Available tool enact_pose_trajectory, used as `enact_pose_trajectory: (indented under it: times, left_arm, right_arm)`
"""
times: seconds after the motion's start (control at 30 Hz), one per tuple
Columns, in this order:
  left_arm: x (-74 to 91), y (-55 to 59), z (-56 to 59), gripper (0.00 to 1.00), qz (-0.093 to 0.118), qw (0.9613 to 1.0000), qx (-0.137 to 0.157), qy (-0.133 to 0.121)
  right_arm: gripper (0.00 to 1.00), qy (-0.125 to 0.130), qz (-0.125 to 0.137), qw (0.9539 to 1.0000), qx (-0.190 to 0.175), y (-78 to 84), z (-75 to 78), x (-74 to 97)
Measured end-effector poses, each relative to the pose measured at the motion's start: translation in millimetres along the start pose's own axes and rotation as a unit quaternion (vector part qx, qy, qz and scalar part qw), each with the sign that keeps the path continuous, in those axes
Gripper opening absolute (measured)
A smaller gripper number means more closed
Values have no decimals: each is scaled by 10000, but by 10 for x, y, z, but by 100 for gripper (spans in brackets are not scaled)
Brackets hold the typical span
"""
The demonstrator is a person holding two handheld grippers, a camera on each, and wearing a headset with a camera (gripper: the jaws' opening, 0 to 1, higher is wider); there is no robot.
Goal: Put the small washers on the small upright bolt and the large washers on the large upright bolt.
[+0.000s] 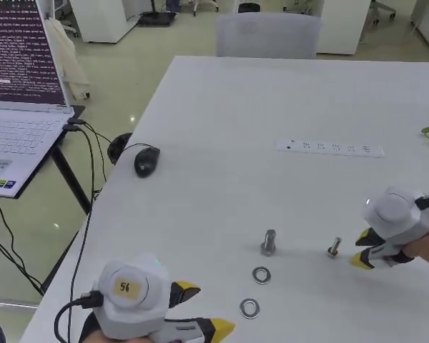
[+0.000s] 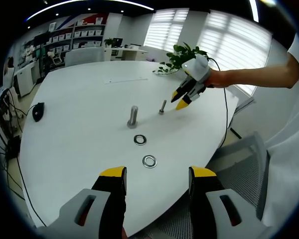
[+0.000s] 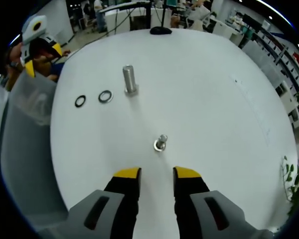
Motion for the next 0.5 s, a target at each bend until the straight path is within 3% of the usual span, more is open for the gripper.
enact_pose_trajectory:
  times: [0.17,0.5]
  left_arm:
    - [-37,-28,14,49,-34,9999,-75,93]
    - [-92,-51,35,49,-79,9996,-172,227]
  right_arm:
    - [28,183,168,9995,-179,81,-125,84]
    - [28,234,356,9985,-347,231,-393,92]
Point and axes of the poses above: the centre of the closed fingertips' face, and the gripper's own axes: x roughly backward along the fingers, z roughly to its right, y roughly out of its underside, the point moved 8 cm from there along x, roughly backward along the fingers, and after that the axes turned 14 degrees about z, right-handed, at the moved point
